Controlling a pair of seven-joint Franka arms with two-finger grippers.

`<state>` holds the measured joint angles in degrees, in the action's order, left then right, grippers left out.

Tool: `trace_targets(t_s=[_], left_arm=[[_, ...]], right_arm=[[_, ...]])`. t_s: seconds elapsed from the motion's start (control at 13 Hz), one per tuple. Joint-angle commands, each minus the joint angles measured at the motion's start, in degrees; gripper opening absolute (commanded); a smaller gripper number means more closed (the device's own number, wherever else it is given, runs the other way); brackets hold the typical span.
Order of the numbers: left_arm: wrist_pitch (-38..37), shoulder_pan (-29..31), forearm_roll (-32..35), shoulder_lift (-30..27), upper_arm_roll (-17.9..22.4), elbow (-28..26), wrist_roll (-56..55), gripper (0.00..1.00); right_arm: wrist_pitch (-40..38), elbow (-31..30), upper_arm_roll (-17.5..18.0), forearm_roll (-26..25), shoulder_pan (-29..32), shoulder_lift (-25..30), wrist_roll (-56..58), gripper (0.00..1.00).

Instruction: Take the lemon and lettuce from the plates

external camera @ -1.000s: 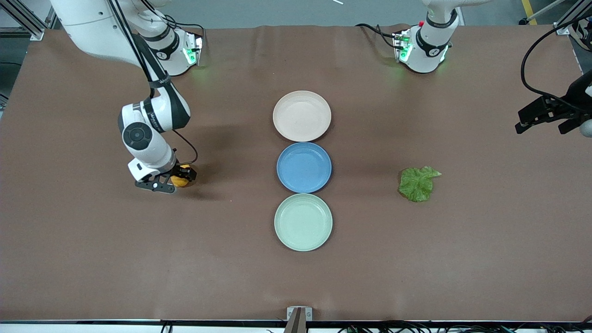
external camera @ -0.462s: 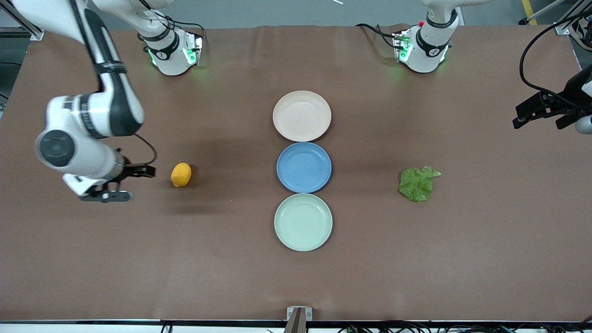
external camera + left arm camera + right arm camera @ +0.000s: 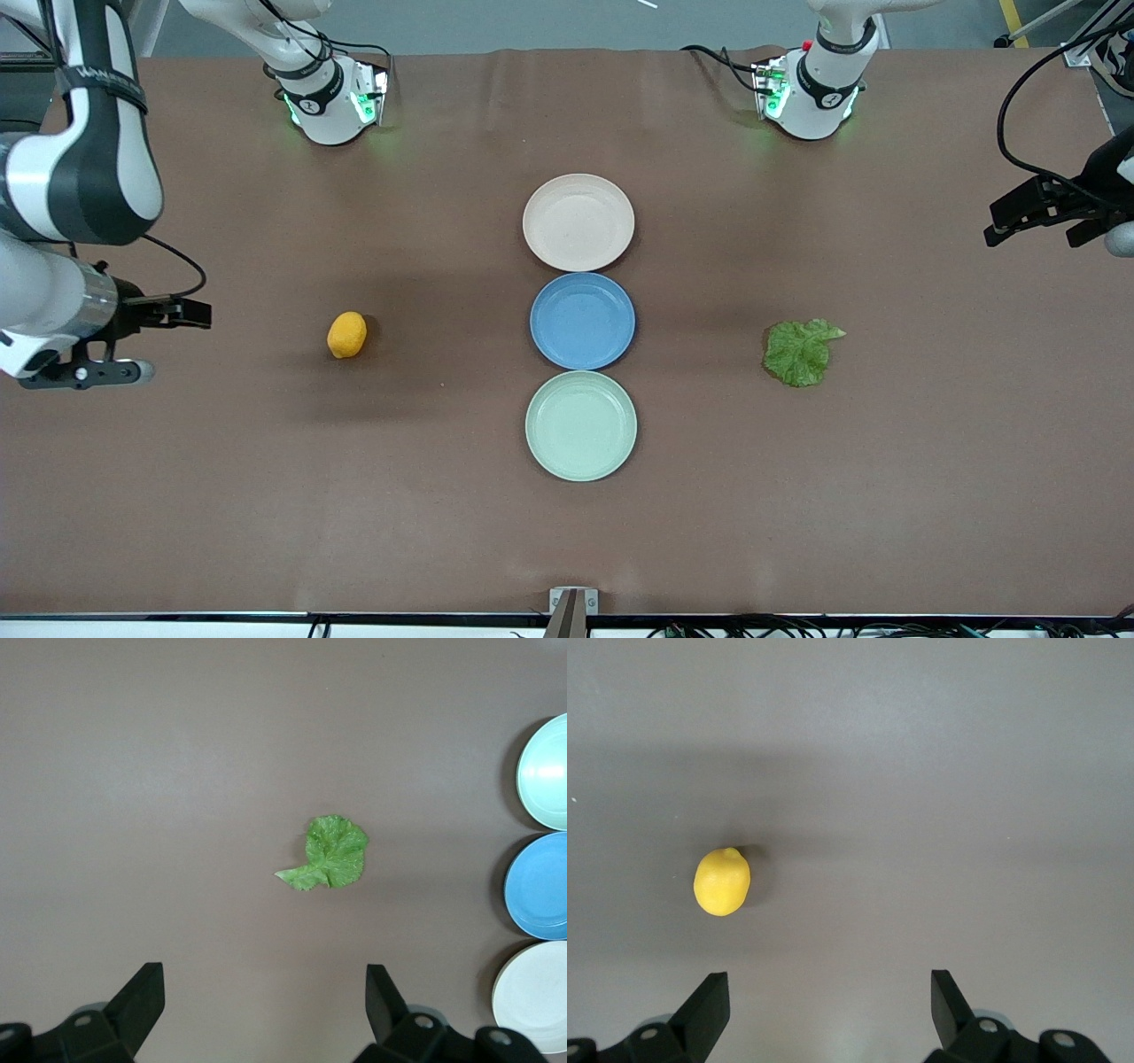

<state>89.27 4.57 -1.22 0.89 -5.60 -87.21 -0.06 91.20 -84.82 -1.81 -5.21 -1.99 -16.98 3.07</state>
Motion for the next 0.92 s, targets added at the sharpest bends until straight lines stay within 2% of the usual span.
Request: trace_targets(t_s=[0.0, 0.31, 0.46, 0.85], left_arm=[[-0.94, 0.17, 0.34, -0.19, -0.12, 0.63, -0.02, 1.0], [-0.85, 0.17, 0.25, -0.19, -0.12, 0.63, -0.02, 1.0], [-0.85, 0.17, 0.34, -0.19, -0.12, 0.72, -0.02, 1.0], [-0.76, 0.17, 0.25, -0.19, -0.12, 0.72, -0.02, 1.0]], right_arm=[[-1.73, 3.17, 0.58, 0.99, 0.32, -1.74, 0.27, 1.0], [-3.83, 2.03, 0.49, 2.47, 0.67, -0.25, 0.09, 1.0], [-2.88, -2.52, 0.4, 5.47, 1.28, 4.3, 0.62, 1.0], [5.91, -17.46, 0.4, 5.47, 0.93, 16.52, 0.71, 1.0]])
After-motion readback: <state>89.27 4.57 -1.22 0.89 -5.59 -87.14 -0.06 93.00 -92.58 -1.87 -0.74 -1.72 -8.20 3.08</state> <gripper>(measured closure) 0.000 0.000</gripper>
